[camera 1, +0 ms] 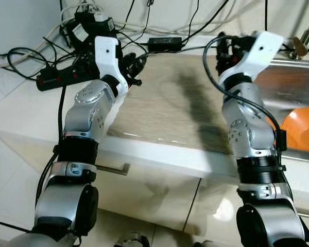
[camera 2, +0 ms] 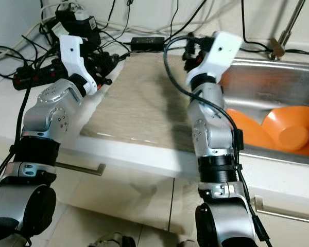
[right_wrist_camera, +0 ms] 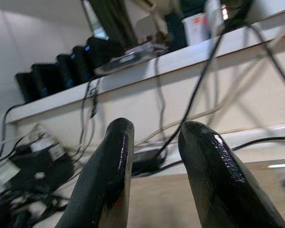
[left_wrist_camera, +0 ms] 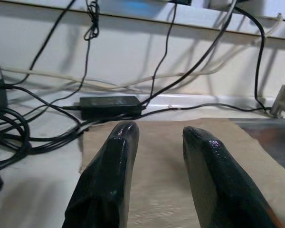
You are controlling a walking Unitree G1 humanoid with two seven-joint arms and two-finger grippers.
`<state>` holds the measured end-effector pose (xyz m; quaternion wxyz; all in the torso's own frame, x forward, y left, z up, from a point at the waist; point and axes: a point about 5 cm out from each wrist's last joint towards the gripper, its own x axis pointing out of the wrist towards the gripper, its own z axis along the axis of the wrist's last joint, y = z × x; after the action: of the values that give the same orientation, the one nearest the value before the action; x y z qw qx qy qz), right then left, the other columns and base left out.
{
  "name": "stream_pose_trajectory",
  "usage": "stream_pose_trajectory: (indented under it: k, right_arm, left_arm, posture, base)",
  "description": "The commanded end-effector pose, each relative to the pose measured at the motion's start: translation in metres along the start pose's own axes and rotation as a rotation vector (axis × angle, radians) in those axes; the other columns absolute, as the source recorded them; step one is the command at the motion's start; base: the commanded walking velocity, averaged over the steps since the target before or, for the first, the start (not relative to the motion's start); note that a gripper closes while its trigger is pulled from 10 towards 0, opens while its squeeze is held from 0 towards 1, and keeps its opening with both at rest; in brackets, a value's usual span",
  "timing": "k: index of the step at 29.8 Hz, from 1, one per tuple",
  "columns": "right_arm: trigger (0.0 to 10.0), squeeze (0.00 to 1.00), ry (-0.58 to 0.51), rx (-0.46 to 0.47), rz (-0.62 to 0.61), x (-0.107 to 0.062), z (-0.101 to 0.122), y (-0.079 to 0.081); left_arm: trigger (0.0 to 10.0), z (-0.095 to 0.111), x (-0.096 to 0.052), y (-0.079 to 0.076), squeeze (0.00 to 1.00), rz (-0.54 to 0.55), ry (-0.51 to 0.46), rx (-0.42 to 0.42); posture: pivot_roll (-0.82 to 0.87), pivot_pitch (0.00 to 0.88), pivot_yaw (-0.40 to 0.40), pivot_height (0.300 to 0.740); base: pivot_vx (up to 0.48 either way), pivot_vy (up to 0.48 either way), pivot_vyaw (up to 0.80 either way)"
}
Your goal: Kitchen organization
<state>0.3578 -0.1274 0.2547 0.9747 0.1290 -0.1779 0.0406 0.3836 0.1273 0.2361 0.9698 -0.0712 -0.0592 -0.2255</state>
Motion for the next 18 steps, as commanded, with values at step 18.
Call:
stream_pose_trajectory:
  k: [18]
  right_arm:
    - [10.0,0.00,0.052,-0.102,0.015,-0.021,-0.014,-0.001]
  left_arm:
    - [10.0,-0.002,0.007,-0.011,0.00,0.040,-0.027,0.000]
  posture:
    - [-0.02,0.000,0.054,0.732]
  base:
    - [0.000,0.000,0.00]
